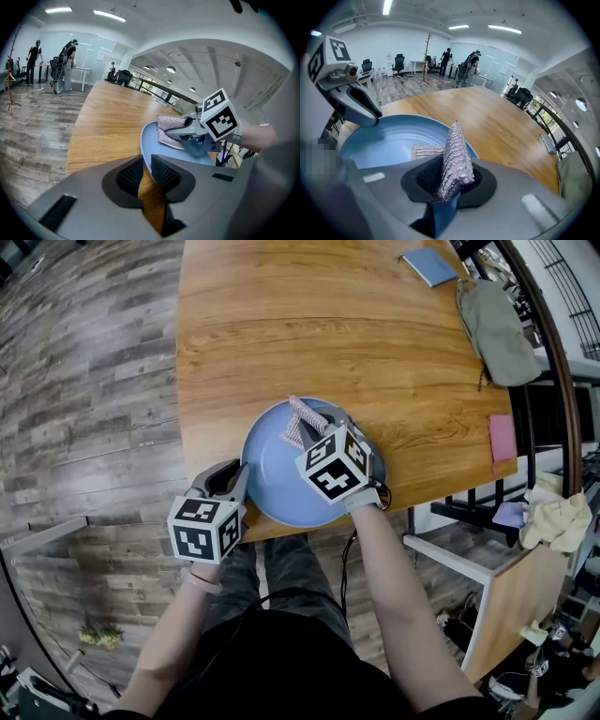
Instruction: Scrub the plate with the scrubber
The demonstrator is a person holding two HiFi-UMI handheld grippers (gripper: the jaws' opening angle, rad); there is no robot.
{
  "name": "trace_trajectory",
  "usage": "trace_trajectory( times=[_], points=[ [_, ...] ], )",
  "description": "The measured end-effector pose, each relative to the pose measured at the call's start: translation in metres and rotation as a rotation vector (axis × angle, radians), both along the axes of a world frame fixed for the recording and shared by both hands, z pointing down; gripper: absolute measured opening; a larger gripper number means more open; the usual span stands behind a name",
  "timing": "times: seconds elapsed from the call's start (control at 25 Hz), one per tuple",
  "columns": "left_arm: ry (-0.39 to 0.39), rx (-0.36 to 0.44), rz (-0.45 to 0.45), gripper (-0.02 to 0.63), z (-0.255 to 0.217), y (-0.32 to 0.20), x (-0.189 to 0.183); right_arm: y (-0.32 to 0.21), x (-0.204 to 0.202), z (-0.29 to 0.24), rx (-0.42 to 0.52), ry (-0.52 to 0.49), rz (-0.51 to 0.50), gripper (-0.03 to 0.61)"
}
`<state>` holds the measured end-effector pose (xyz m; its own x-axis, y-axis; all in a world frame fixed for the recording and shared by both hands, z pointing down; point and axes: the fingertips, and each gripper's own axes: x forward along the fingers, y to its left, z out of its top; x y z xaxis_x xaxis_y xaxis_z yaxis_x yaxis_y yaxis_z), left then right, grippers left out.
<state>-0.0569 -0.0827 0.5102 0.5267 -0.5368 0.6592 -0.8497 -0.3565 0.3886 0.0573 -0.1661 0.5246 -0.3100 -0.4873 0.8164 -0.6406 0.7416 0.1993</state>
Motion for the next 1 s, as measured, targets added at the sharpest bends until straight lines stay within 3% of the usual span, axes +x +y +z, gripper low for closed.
trace_trajectory(
  times=[0.28,0.52,0.72,1.0],
  points=[
    [0.000,-0.001,0.006,0.046,0.000,0.000,-0.001,0.005,0.044,0.000,-0.024,0.035,0.098,0.066],
    [-0.012,-0.016,0.045,0.046,0.001,-0.001,-0.001,0.025,0.068,0.000,-0.140,0.045,0.175,0.069],
    [-0.031,-0.010,0.094,0.046,0.001,-0.002,-0.001,0.047,0.082,-0.005,-0.208,-0.037,0.212,0.072],
    [-0.063,0.052,0.116,0.046,-0.012,-0.012,-0.007,0.064,0.086,-0.025,-0.176,-0.211,0.279,0.072]
  ],
)
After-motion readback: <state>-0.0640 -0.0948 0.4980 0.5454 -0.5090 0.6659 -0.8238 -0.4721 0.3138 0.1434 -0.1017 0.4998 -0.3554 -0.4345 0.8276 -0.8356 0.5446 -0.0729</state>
